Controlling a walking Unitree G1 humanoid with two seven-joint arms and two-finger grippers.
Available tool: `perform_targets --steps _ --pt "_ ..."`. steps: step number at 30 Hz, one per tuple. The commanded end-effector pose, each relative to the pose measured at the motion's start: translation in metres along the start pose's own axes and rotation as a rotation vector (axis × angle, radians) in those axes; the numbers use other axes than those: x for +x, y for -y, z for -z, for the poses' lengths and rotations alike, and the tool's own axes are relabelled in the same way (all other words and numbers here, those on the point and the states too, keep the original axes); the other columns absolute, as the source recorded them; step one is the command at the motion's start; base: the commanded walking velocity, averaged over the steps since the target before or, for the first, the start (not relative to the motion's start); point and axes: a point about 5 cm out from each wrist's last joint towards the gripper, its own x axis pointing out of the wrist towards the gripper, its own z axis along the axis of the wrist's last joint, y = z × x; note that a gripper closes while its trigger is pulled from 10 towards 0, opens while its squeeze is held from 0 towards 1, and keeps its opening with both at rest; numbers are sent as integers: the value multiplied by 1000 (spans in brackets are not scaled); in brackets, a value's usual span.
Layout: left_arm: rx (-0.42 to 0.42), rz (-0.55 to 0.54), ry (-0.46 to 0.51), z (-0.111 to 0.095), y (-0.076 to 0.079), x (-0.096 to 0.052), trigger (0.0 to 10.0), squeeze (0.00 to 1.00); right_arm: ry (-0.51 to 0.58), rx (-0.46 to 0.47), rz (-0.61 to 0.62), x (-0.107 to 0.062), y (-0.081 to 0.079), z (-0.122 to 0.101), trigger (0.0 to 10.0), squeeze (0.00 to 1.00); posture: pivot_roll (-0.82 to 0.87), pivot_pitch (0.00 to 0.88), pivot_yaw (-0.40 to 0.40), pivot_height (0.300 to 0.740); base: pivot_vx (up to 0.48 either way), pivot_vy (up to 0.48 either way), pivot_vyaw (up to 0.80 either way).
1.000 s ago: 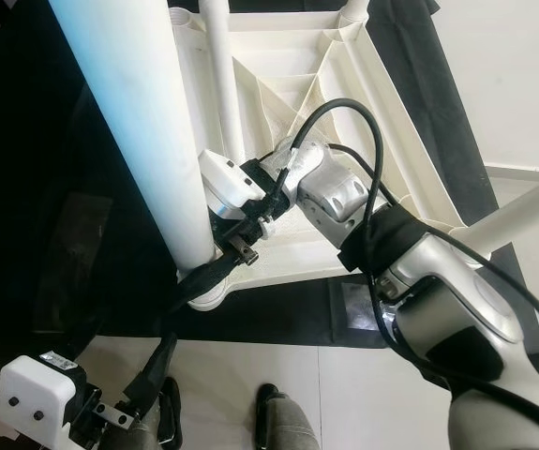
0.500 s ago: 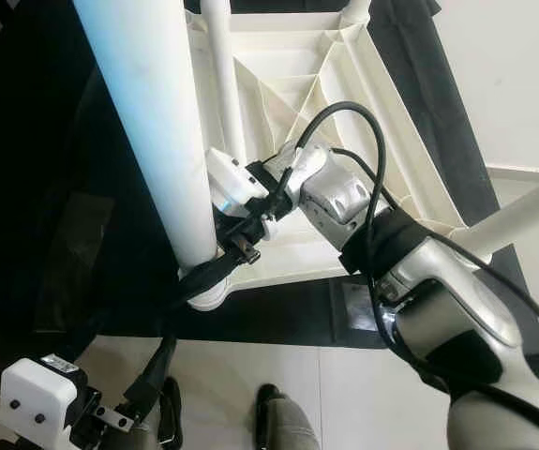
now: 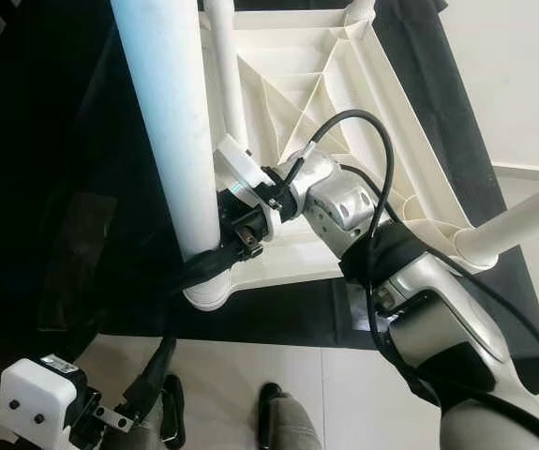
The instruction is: Building children table
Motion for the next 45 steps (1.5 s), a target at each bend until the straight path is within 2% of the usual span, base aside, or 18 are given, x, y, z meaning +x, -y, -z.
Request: perform_targets --steps 1,8,24,32,35,36,37,38,39,40,41,42,43,45 --pt "-5 16 -20 3 2 -1 10000 0 -103 98 16 -5 -8 28 10000 0 46 373 -76 740 0 0 0" --pt "-5 13 -18 3 2 -1 10000 0 -177 81 87 -4 -1 31 10000 0 44 373 -79 740 0 0 0" --pt "-6 10 -16 3 1 -1 10000 0 -175 85 119 -4 -2 32 10000 0 41 376 -75 740 0 0 0" --pt "-6 13 -16 3 0 0 10000 0 -156 119 220 -9 -3 36 10000 0 37 374 -69 740 0 0 0" --pt "-4 16 -16 4 0 0 10000 0 -208 136 361 -11 -3 40 10000 0 35 373 -73 740 0 0 0" --pt "-3 16 -16 4 1 -1 10000 0 -241 174 454 -11 -5 44 10000 0 29 367 -102 740 0 0 0" --pt "-3 16 -16 4 1 -1 10000 0 -241 174 454 -11 -5 44 10000 0 29 367 -102 740 0 0 0" --pt "-2 17 -17 4 1 -1 10000 0 -265 200 514 -12 -7 47 10000 0 29 367 -102 740 0 0 0" --pt "5 -3 -15 4 -2 -1 10000 0 -309 265 834 -11 -9 55 10000 0 26 362 -107 740 0 0 0" --pt "5 -3 -15 4 -2 -1 10000 0 -309 265 834 -11 -9 55 10000 0 26 362 -107 740 0 0 0" --pt "10 -29 -12 3 -7 -1 10000 0 -390 265 1057 -13 -24 60 10000 0 19 358 -101 740 0 0 0" --pt "10 -29 -12 3 -7 -1 10000 0 -390 265 1057 -13 -24 60 10000 0 19 358 -101 740 0 0 0" --pt "12 -62 -7 2 -14 0 10000 0 -446 245 1224 -15 -38 60 10000 0 20 357 -95 740 0 0 0" --pt "12 -62 -7 2 -14 0 10000 0 -446 245 1224 -15 -38 60 10000 0 20 357 -95 740 0 0 0"
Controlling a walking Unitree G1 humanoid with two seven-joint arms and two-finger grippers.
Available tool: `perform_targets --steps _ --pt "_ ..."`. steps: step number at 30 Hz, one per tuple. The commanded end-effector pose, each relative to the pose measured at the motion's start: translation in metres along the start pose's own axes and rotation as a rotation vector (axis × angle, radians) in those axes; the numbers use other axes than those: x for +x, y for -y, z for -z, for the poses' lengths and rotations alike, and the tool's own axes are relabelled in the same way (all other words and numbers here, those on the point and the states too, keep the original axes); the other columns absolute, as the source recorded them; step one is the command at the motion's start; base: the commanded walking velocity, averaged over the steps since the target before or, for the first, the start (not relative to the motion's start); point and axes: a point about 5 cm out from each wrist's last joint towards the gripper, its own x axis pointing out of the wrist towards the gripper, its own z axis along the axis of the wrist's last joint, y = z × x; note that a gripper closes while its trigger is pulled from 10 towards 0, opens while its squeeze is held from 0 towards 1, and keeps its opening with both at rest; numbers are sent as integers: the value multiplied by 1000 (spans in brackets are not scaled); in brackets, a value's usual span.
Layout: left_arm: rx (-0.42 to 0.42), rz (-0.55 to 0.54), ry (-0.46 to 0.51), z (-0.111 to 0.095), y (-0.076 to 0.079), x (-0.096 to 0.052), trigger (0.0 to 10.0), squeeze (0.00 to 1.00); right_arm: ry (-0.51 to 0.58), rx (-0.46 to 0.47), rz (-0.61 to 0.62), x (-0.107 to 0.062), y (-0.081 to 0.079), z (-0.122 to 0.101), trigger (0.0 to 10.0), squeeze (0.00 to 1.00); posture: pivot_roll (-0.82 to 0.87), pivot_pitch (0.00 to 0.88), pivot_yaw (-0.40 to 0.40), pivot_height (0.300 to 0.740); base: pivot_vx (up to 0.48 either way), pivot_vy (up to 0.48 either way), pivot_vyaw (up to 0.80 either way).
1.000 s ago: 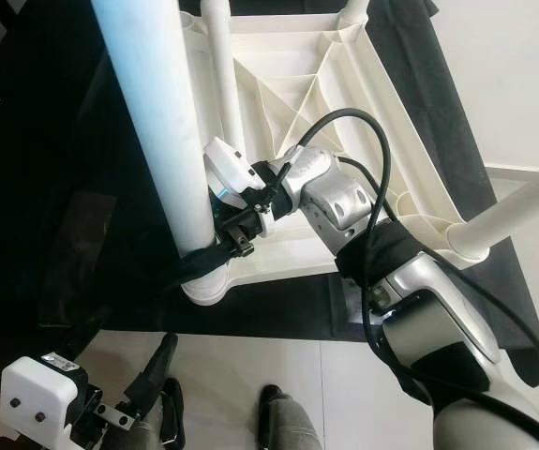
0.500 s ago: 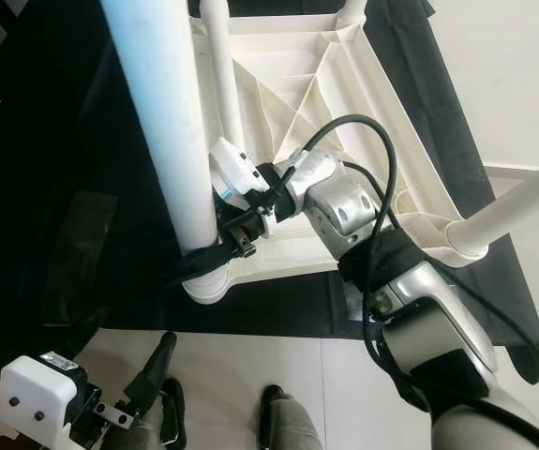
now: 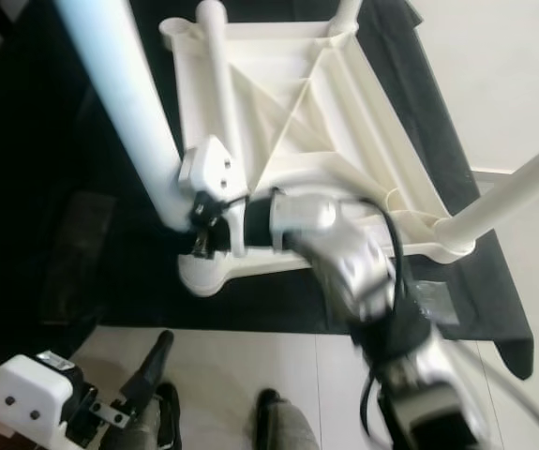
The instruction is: Building children table
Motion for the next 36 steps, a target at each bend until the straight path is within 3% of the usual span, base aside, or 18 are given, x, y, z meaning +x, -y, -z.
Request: perform_targets --steps 1,2,3,5,7,8,12,15,18,27,33,36 --pt "-7 -28 -20 3 -7 0 10000 0 -292 94 266 -20 13 53 10000 0 15 356 -76 740 0 0 0" --pt "6 -57 -6 3 -18 4 10000 0 -274 121 295 -19 5 54 10000 0 17 342 -53 740 0 0 0" --pt "6 -57 -6 3 -18 4 10000 0 -274 121 295 -19 5 54 10000 0 17 342 -53 740 0 0 0" --pt "79 -62 35 -2 -40 14 10000 0 -203 188 386 -9 6 56 10000 0 24 317 -37 740 0 0 0" --pt "79 -62 35 -2 -40 14 10000 0 -203 188 386 -9 6 56 10000 0 24 317 -37 740 0 0 0" --pt "117 -58 54 -5 -48 18 10000 0 -156 200 417 -5 10 55 10000 0 26 302 -31 740 0 0 0" --pt "159 -62 87 -9 -61 26 10000 0 -107 237 439 1 12 56 10000 0 24 270 -19 740 0 0 0" --pt "175 -61 102 -11 -64 30 10000 0 -76 257 438 4 10 56 10000 0 22 255 -14 740 0 0 0" --pt "187 -56 132 -14 -69 39 10000 0 -22 297 458 3 -3 47 10000 0 22 232 -6 740 0 0 0" --pt "149 -32 176 -25 -80 52 10000 0 81 288 493 0 -8 34 10000 0 25 196 14 740 0 0 0" --pt "131 -12 195 -28 -82 58 10000 0 120 260 481 1 -9 32 10000 0 24 193 24 740 0 0 0" --pt "120 -4 208 -31 -82 62 10000 0 93 188 461 0 -7 34 10000 0 24 190 28 740 0 0 0"
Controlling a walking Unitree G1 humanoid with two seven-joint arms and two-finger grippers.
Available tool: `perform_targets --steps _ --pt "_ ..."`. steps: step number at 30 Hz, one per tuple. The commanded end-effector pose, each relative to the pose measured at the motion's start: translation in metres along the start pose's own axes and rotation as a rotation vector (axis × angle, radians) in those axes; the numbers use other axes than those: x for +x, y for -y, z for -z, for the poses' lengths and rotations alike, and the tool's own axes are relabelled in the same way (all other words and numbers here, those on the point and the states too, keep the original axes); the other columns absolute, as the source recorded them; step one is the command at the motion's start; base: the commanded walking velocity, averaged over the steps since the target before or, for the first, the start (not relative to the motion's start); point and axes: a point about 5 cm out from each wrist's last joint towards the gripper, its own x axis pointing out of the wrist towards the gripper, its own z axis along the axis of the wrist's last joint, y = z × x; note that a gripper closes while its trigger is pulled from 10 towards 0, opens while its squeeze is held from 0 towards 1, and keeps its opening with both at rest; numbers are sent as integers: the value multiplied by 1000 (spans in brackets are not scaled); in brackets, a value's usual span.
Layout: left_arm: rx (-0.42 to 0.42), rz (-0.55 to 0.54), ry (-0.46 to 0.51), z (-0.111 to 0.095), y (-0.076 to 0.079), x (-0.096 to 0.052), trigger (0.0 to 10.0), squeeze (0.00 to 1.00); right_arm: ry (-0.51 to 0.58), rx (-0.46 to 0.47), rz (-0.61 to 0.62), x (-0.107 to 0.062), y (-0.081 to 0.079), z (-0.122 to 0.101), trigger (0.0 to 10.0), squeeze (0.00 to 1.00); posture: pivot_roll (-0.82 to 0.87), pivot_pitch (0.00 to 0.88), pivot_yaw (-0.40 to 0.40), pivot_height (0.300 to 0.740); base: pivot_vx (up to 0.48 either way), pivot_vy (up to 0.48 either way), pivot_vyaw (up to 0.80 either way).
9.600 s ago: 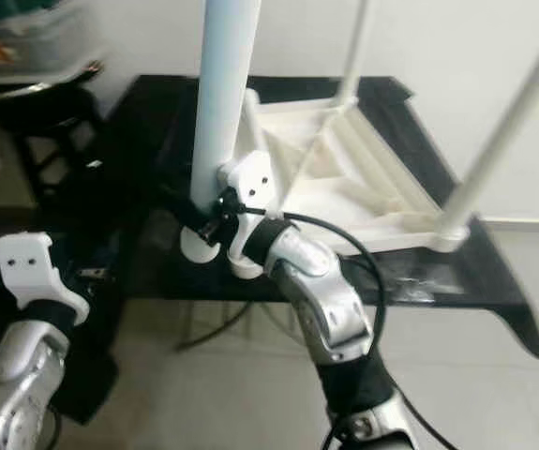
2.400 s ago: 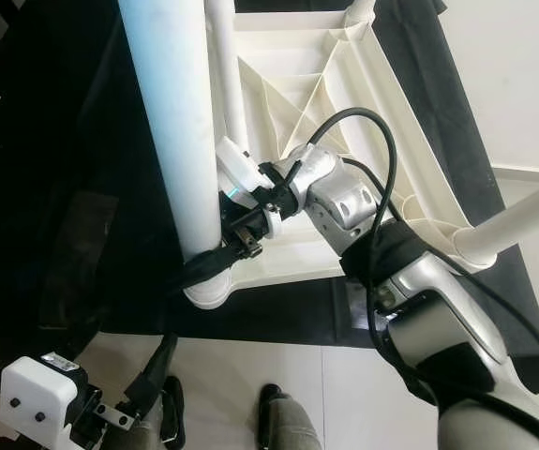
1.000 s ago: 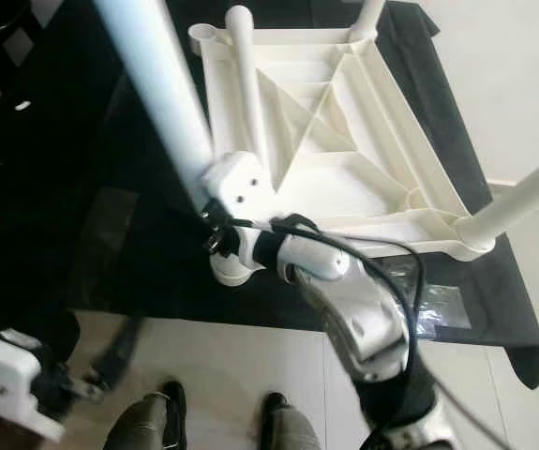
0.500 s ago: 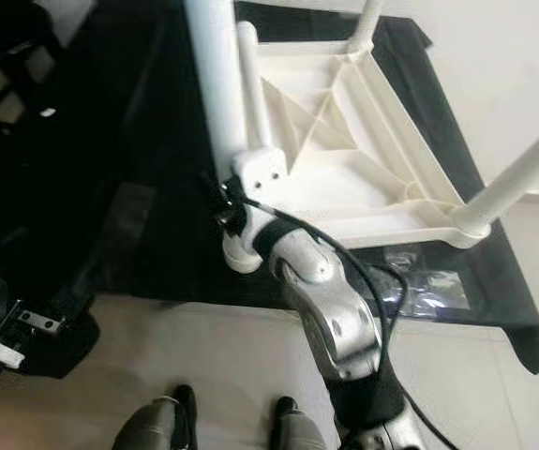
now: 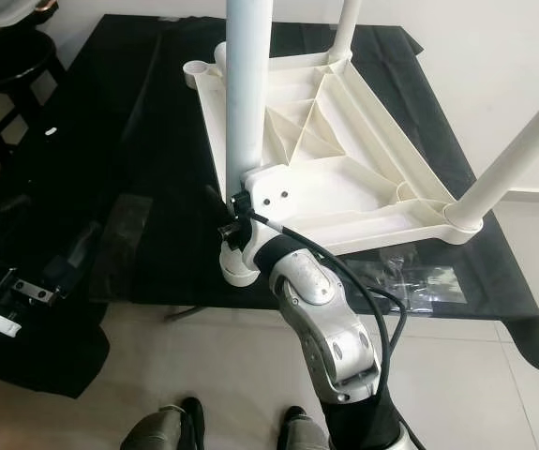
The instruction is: Building children table
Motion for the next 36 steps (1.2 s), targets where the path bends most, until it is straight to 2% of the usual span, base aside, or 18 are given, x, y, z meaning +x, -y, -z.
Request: perform_targets --steps 1,2,5,8,9,14,17,21,24,27,30,36 --pt "-5 11 -11 0 -2 2 10000 0 -48 -56 -22 0 0 9 10000 0 24 191 28 740 0 0 0" --pt "-5 11 -11 0 -2 2 10000 0 -48 -56 -22 0 0 9 10000 0 24 191 28 740 0 0 0" --pt "-18 11 1 -2 -3 4 10000 0 -101 -142 45 -1 10 17 10000 0 25 193 26 740 0 0 0" --pt "-24 11 6 -3 -4 5 10000 0 -120 -159 73 -2 14 21 10000 0 25 193 26 740 0 0 0" --pt "-38 31 37 -10 -5 14 10000 0 -150 -152 129 -4 21 30 10000 0 31 190 22 740 0 0 0" --pt "-63 66 74 -18 -6 24 10000 0 -159 -131 143 -4 22 34 10000 0 30 189 21 740 0 0 0" --pt "-96 210 139 -37 -8 43 10000 0 -174 -76 148 -4 21 40 10000 0 30 186 24 740 0 0 0" --pt "-96 287 157 -46 -7 51 10000 0 -142 -18 137 -1 20 38 10000 0 29 183 34 740 0 0 0" --pt "-111 345 174 -51 -5 57 10000 0 -41 17 93 8 21 21 10000 0 30 179 36 740 0 0 0" --pt "-135 396 185 -56 -1 63 10000 0 77 30 67 19 29 -6 10000 0 30 176 36 740 0 0 0" --pt "-139 425 181 -57 3 66 10000 0 154 1 46 25 37 -27 10000 0 30 171 38 740 0 0 0" --pt "-162 453 166 -55 7 68 10000 0 243 -52 13 31 43 -52 10000 0 27 157 36 740 0 0 0"
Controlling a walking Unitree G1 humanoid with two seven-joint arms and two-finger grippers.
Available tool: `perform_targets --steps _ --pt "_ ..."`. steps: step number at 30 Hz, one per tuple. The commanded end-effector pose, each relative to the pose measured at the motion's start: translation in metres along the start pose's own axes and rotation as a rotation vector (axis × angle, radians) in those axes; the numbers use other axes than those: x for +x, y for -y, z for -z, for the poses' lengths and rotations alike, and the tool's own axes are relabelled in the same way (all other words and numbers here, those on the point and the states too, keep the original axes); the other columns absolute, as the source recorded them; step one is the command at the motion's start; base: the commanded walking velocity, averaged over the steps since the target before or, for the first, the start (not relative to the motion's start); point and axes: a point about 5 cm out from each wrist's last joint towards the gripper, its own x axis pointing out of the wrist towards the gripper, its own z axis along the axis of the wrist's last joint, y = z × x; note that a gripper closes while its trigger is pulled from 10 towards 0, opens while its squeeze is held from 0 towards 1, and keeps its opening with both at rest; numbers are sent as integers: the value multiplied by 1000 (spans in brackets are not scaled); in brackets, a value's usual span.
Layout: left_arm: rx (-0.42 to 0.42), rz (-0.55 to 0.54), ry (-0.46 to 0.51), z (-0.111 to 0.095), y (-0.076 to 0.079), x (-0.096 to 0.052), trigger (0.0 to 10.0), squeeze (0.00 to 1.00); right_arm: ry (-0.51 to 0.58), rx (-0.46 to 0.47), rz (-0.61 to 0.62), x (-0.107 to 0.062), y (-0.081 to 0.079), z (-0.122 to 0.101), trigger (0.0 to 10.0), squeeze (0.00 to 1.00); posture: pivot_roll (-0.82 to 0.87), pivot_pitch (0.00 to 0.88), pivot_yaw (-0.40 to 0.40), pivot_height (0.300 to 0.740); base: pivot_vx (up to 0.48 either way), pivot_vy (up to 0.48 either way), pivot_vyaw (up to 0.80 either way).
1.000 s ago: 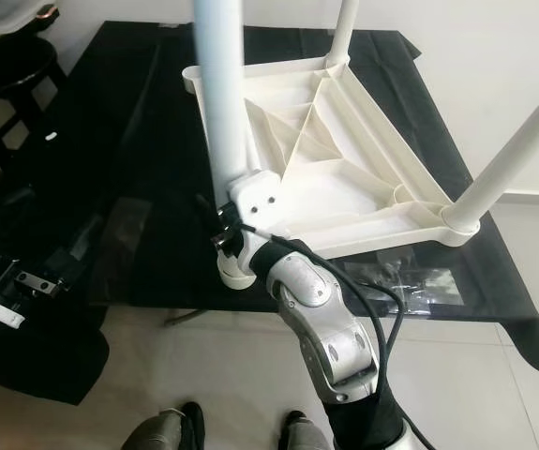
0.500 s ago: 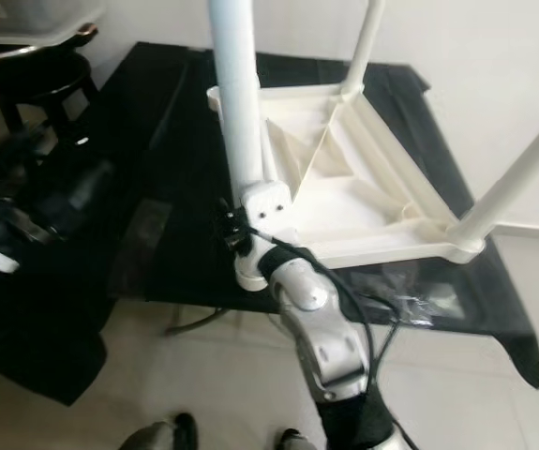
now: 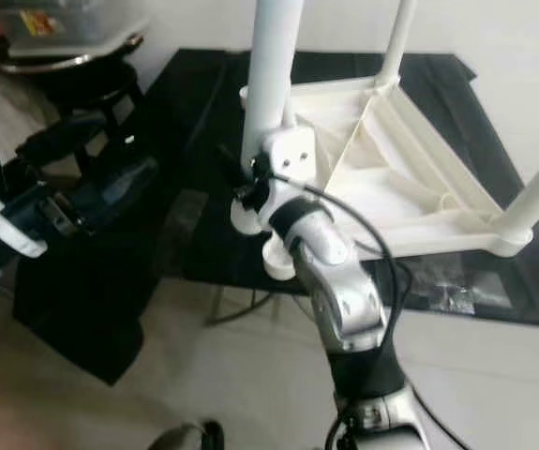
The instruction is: Building children table
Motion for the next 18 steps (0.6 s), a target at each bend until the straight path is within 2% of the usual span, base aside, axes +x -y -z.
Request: perform_targets --steps 1,2,5,6,7,8,9,10,12,13,15,18 --pt "-18 38 -20 2 4 3 10000 0 56 -1 -37 3 -1 -10 10000 0 28 156 34 740 0 0 0" --pt "-18 38 -20 2 4 3 10000 0 56 -1 -37 3 -1 -10 10000 0 28 156 34 740 0 0 0" --pt "-31 51 -14 0 5 6 10000 0 39 2 -199 3 -15 -12 10000 0 29 155 34 740 0 0 0" --pt "-31 51 -14 0 5 6 10000 0 39 2 -199 3 -15 -12 10000 0 29 155 34 740 0 0 0" --pt "-33 67 -6 -2 5 7 10000 0 14 25 -286 1 -22 -11 10000 0 33 150 34 740 0 0 0" --pt "-33 67 -6 -2 5 7 10000 0 14 25 -286 1 -22 -11 10000 0 33 150 34 740 0 0 0" --pt "-44 101 25 -7 6 9 10000 0 -17 59 -408 -3 -32 -10 10000 0 32 146 33 740 0 0 0" --pt "-55 123 43 -11 6 11 10000 0 -31 51 -469 -5 -37 -10 10000 0 27 140 31 740 0 0 0" --pt "-63 136 55 -13 6 11 10000 0 -39 39 -502 -6 -39 -10 10000 0 27 139 31 740 0 0 0" --pt "-87 184 68 -16 8 12 10000 1000 -54 24 -555 -9 -43 -10 10000 0 21 134 29 740 0 0 0" --pt "-104 218 76 -18 10 12 10000 1000 -65 15 -589 -10 -45 -9 10000 0 20 133 29 740 0 0 0" --pt "-128 299 70 -19 16 14 10000 1000 -102 -48 -681 -17 -49 -5 10000 0 12 122 22 740 0 0 0"
